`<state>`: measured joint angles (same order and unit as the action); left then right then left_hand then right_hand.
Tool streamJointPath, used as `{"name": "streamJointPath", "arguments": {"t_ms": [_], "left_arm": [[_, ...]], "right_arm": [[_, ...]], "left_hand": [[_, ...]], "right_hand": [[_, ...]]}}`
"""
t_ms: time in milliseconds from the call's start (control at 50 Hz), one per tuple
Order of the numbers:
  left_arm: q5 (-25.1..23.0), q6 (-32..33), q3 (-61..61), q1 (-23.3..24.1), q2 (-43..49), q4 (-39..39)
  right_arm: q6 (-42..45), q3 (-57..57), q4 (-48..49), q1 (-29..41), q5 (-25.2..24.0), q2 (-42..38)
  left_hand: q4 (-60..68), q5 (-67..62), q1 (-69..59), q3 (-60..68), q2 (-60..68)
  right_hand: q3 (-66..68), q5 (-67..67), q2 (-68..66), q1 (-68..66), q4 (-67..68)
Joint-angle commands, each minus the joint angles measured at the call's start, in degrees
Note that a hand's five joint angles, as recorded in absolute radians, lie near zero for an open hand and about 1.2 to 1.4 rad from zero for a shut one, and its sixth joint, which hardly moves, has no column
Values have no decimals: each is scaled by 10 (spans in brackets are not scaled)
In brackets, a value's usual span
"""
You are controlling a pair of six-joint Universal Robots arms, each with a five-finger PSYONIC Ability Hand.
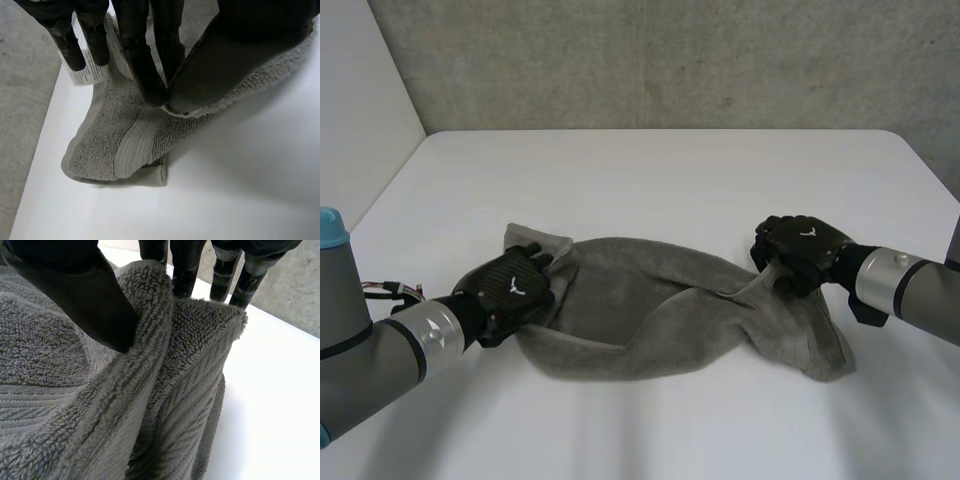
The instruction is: Fold the towel.
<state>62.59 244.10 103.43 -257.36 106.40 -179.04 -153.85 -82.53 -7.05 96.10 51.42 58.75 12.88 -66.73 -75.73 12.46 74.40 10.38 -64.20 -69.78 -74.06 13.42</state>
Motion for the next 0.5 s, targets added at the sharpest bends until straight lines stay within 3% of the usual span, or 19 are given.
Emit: {"name": "streamJointPath", "arguments": {"t_ms": [20, 40, 60, 100, 400, 500], "left_arm": [[1, -67, -9, -6, 6, -35], [1, -79, -8, -8, 8, -41], [1, -79, -8, -8, 8, -41], [-5, -86, -5, -10, 9, -47], [-10, -86, -1, -7, 6, -48], [-39, -86, 4, 5, 0, -47]], "right_arm": [[-1, 0, -1, -5, 0, 17], [-1, 0, -1, -5, 0, 17], [-1, -1, -2, -5, 0, 17], [-1, -4, -2, -5, -1, 17], [0, -8, -1, -2, -11, 17], [0, -8, -1, -2, -11, 16]], "left_hand": [[-29, 430, 420, -25, -406], [-29, 508, 498, -25, -485], [-29, 509, 499, -25, -485], [-29, 667, 657, -25, -644], [-29, 667, 657, -25, -644], [-29, 667, 657, -25, -644]], "right_hand": [[-4, -58, -102, -59, -34], [-4, -58, -102, -59, -34], [-4, -58, -102, -59, -34], [-4, -58, -102, -59, -34], [-4, -58, -102, -59, -34], [-4, -58, -102, -59, -34]]}}
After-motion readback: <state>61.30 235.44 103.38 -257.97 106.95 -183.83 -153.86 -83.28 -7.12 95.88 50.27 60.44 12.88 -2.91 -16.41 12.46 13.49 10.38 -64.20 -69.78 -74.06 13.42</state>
